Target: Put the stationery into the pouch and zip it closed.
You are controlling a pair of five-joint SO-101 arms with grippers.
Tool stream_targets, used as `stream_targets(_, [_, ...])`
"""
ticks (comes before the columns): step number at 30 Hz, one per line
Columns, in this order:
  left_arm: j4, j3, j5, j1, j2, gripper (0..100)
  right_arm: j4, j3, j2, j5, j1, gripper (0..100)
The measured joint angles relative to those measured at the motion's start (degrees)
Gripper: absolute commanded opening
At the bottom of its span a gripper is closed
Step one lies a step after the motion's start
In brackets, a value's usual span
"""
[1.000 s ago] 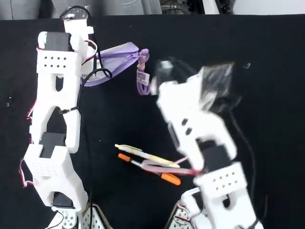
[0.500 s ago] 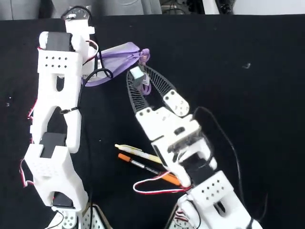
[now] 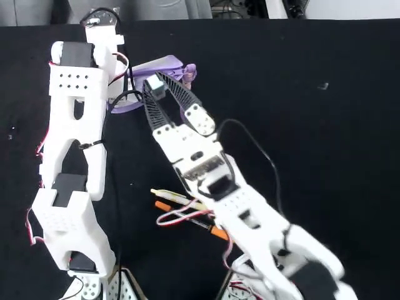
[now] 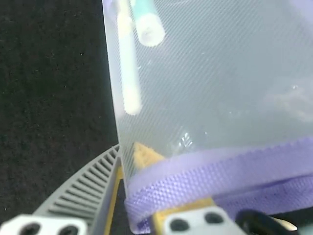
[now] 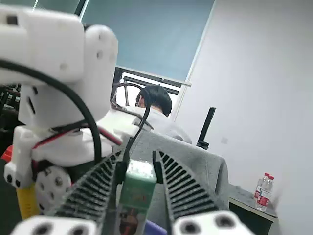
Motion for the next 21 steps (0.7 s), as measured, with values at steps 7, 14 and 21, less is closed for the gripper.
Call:
stream_targets(7, [0.0, 0.0, 0.0, 0.0, 0.1, 3, -13.0, -2.5, 14.7, 0.0, 0.2, 1.1])
stream_targets(14, [0.0, 0.0, -0.4, 0.4, 0.1, 3, -15.6, -5.1, 23.3, -0.1, 1.1, 1.1])
stream_targets(21, [0.0, 0.1, -0.4, 0.4, 0.1, 3, -27.3, -2.6, 25.8, 3.1, 1.2, 1.1])
